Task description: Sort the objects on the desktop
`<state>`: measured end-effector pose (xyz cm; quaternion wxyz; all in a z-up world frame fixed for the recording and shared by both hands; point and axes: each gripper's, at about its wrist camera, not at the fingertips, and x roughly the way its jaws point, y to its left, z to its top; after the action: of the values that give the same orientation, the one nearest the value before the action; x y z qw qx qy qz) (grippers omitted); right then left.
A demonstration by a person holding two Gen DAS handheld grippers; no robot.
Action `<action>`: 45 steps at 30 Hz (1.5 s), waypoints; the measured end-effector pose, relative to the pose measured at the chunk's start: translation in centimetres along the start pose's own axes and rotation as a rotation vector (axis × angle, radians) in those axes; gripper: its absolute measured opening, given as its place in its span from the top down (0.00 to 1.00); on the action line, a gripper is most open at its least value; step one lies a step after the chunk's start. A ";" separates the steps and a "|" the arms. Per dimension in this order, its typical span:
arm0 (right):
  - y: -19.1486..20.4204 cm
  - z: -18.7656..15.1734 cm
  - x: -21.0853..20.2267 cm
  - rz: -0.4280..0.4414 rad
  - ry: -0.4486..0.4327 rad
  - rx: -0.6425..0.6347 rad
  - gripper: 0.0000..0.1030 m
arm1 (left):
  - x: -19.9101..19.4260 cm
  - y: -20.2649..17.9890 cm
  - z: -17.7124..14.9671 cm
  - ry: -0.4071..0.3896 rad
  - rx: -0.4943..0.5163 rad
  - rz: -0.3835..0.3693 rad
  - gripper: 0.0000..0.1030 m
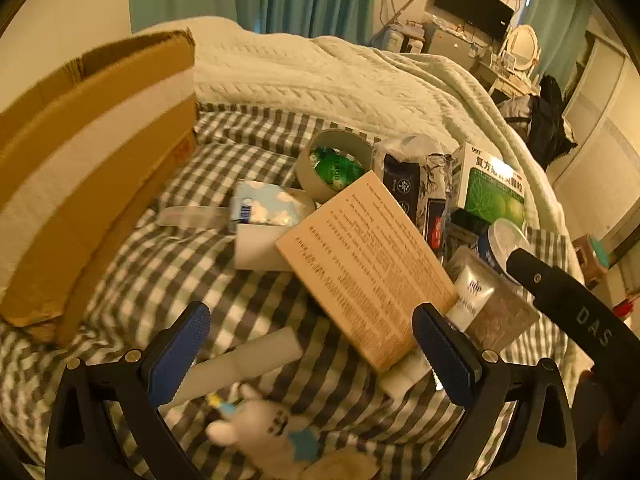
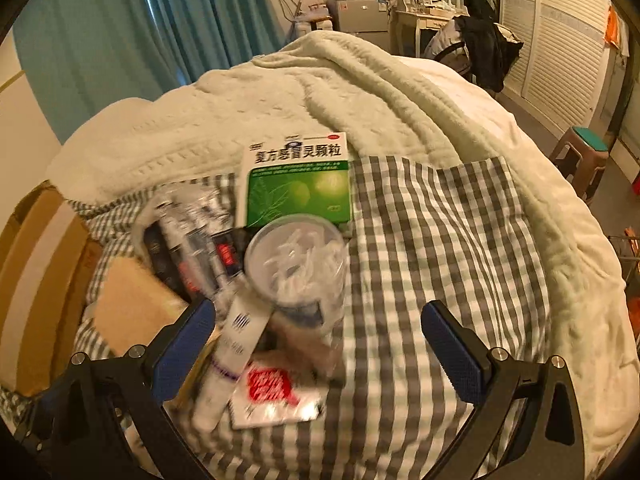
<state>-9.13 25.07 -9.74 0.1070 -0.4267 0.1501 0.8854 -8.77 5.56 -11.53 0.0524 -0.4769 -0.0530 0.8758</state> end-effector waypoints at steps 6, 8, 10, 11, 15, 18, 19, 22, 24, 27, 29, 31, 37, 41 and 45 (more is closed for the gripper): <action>0.3 2.0 3.1 0.031 0.024 -0.080 0.00 | 1.4 -0.4 0.5 0.030 -0.034 -0.056 0.00; 0.4 2.4 4.2 0.052 0.044 -0.088 0.00 | 1.7 -0.8 0.6 0.039 -0.037 -0.067 0.00; 0.4 2.4 5.2 0.056 0.072 -0.090 0.00 | 2.1 -1.2 0.8 0.051 -0.034 -0.079 0.00; 0.2 2.3 5.8 0.057 0.088 -0.087 0.00 | 2.2 -1.4 0.8 0.055 -0.032 -0.086 0.00; -0.5 1.9 6.4 0.030 0.087 -0.076 0.01 | 2.5 -2.1 0.9 0.072 0.004 -0.109 0.00; -1.7 2.0 6.5 0.085 0.109 -0.032 0.05 | 3.5 -2.3 1.3 0.092 -0.031 -0.115 0.00; -1.9 2.0 6.4 0.111 0.113 -0.023 0.07 | 3.8 -2.1 1.3 0.105 -0.047 -0.113 0.00; -2.0 1.9 6.3 0.173 0.114 -0.014 0.36 | 4.7 -1.7 1.4 0.132 -0.090 -0.114 0.00; -1.8 1.8 6.2 0.174 0.116 -0.017 0.41 | 4.9 -1.3 1.5 0.143 -0.121 -0.111 0.00; -1.9 1.5 5.8 0.176 0.116 -0.006 0.41 | 5.9 -1.4 1.9 0.171 -0.112 -0.105 0.03; -1.7 1.4 5.6 0.171 0.113 -0.012 0.41 | 6.0 -1.7 2.1 0.179 -0.087 -0.110 0.08; -1.5 1.4 5.3 0.160 0.107 -0.018 0.41 | 5.6 -1.4 1.9 0.180 -0.095 -0.132 0.10; -1.2 2.6 3.5 0.138 0.060 -0.029 0.41 | 3.7 -0.8 1.3 0.175 -0.095 -0.141 0.13; -0.7 3.6 1.5 0.129 0.020 -0.041 0.41 | 1.7 -0.7 1.9 0.144 -0.069 -0.149 0.15; 0.3 4.2 -0.6 0.120 -0.006 -0.063 0.41 | -0.4 -0.5 2.7 0.109 -0.047 -0.164 0.17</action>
<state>-11.95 26.24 -6.75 0.0405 -0.4173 0.1470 0.8959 -10.78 5.90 -9.66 0.1156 -0.5191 -0.1093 0.8398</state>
